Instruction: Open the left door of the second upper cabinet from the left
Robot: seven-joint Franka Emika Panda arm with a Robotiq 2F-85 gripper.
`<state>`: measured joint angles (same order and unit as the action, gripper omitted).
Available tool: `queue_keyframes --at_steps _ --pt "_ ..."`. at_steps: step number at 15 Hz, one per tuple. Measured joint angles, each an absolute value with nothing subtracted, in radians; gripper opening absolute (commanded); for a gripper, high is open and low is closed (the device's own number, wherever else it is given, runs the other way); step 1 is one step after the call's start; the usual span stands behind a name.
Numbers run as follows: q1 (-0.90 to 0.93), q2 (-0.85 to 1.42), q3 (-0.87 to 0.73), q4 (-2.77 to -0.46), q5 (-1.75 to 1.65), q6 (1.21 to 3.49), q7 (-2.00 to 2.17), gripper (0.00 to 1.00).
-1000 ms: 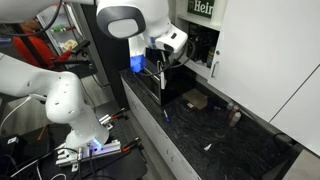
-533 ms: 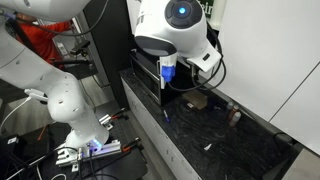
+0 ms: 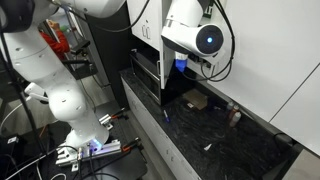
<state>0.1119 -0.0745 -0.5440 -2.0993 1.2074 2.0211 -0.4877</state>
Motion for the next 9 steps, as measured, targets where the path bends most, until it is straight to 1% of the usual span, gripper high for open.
queue_keyframes --at_steps 4,9 --pt "-0.014 0.026 -0.422 -2.04 1.234 1.803 -0.5 1.0" --pt "-0.083 0.101 -0.31 -1.981 1.233 1.672 -0.507 1.0"
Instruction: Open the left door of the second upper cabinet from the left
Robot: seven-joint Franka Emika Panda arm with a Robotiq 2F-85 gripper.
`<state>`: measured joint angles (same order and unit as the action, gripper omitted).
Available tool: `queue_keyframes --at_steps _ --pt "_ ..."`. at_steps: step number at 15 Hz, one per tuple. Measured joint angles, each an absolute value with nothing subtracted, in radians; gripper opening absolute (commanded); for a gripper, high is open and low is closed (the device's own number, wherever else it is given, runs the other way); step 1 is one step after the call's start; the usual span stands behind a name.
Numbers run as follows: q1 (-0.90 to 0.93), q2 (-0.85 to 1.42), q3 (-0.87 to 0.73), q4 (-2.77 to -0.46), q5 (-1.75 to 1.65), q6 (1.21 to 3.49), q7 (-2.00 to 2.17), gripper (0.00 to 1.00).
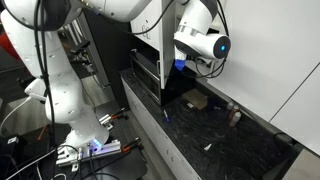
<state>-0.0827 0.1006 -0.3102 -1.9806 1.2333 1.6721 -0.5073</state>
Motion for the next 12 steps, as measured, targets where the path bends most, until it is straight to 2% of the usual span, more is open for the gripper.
queue_keyframes --at_steps 6,12 --pt "-0.09 0.151 -0.23 -1.934 1.19 1.515 -0.502 1.0" --pt "-0.1 0.165 -0.217 -1.933 1.142 1.431 -0.502 1.0"
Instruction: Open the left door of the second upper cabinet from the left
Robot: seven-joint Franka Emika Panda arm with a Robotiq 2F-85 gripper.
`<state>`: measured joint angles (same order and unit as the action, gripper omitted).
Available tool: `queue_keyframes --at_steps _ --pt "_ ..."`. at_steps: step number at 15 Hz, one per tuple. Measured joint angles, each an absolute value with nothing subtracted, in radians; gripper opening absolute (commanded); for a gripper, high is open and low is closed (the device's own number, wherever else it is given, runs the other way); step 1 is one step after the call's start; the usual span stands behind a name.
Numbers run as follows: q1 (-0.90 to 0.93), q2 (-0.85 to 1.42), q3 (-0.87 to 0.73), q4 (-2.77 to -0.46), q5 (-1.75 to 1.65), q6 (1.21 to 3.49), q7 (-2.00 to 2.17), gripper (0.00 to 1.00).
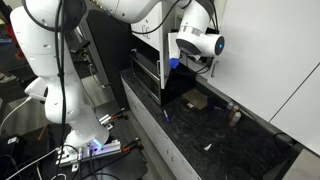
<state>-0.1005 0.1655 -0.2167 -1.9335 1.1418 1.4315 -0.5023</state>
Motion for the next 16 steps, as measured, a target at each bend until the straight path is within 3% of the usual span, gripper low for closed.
queue_keyframes --at_steps 16 --pt "-0.082 0.165 -0.102 -1.943 0.929 1.345 -0.514 1.0"
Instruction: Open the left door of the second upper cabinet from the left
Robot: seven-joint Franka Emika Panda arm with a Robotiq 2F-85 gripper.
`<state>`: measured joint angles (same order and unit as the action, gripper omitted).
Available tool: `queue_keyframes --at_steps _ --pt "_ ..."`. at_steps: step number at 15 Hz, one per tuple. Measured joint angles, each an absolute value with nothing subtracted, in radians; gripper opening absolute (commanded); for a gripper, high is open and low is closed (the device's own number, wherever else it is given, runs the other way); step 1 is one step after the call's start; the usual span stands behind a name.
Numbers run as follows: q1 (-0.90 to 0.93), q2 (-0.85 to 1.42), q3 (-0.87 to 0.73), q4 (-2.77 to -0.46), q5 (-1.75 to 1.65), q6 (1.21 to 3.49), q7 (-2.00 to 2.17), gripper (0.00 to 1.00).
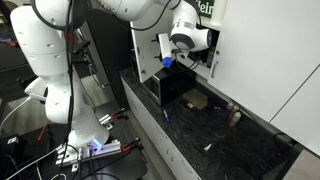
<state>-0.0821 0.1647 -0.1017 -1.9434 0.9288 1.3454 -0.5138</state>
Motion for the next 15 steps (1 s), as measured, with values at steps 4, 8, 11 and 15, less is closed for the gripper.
queue_keyframes --at_steps 4,8,11,15 --pt "-0.098 0.152 -0.128 -1.945 0.868 1.448 -0.511 1.0" --pt "-0.114 0.119 -0.152 -1.947 0.71 1.579 -0.491 1.0" --pt "-0.113 0.082 -0.149 -1.955 0.551 1.646 -0.466 1.0" --pt "-0.096 0.016 -0.119 -1.988 0.324 1.691 -0.439 1.0"
